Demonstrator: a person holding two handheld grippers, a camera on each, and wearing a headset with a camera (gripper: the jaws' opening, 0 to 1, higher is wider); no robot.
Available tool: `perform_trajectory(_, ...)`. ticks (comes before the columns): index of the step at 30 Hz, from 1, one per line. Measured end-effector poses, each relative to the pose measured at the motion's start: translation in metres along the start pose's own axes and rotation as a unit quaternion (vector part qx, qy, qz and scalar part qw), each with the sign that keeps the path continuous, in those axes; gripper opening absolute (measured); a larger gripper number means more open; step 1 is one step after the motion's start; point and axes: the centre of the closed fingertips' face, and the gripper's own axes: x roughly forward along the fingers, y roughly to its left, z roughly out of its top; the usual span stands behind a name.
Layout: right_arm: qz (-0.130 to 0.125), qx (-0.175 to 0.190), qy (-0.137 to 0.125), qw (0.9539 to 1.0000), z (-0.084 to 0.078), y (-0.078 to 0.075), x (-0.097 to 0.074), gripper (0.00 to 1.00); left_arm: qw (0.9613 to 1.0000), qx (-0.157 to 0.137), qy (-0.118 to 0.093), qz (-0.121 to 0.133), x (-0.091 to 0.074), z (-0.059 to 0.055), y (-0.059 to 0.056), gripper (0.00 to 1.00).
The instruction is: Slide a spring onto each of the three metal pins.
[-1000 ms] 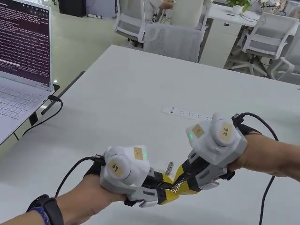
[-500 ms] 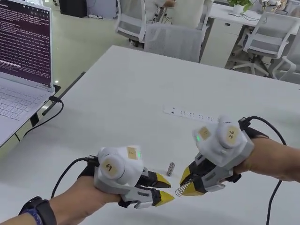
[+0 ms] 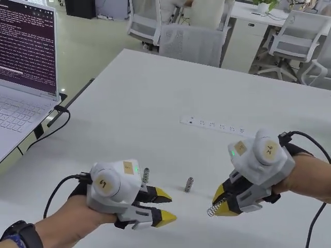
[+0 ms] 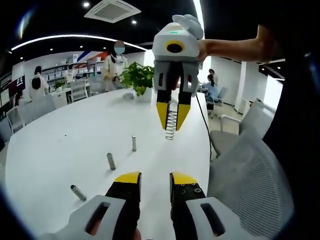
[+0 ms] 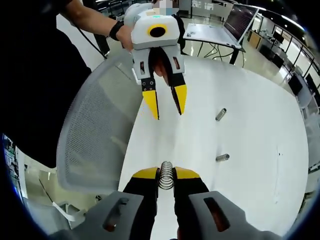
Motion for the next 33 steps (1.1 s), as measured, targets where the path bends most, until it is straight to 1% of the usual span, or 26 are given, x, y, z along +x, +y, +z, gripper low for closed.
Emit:
perform_trajectory(4,-0.002,0.007,0.004,1.0000,-0.008,0.002,0.001,0.08,0.9996,-0.019,0.002,0.018,-0.009,-0.012,0.004,0.17)
perform_trajectory(9,-0.011,0.021,0.006,0.9997,-0.018,0.001,0.000,0.08,0.9985,-0.036,0.012,0.038,-0.022,-0.028,0.009,0.20)
perform_trajectory(12,-0.017,0.033,0.011,0.9993,-0.027,-0.001,0.000,0.08,0.9970,-0.050,0.017,0.057,-0.031,-0.037,0.016,0.23)
perform_trajectory(15,-0.021,0.039,0.014,0.9989,-0.033,-0.003,0.000,0.08,0.9959,-0.058,0.020,0.066,-0.038,-0.044,0.020,0.25)
perform_trajectory(17,-0.028,0.048,0.018,0.9983,-0.040,-0.006,-0.001,0.08,0.9946,-0.066,0.021,0.077,-0.045,-0.049,0.024,0.26)
perform_trajectory(20,-0.034,0.058,0.019,0.9976,-0.045,-0.009,-0.003,0.08,0.9933,-0.070,0.023,0.089,-0.052,-0.053,0.028,0.27)
perform_trajectory(23,-0.042,0.072,0.016,0.9964,-0.051,-0.013,-0.006,0.08,0.9910,-0.080,0.023,0.105,-0.063,-0.058,0.035,0.29)
perform_trajectory(30,-0.051,0.087,0.023,0.9947,-0.063,-0.020,-0.007,0.08,0.9864,-0.094,0.031,0.131,-0.079,-0.070,0.046,0.35)
perform_trajectory(33,-0.049,0.091,0.024,0.9943,-0.066,-0.022,-0.006,0.08,0.9849,-0.099,0.032,0.139,-0.084,-0.072,0.049,0.36)
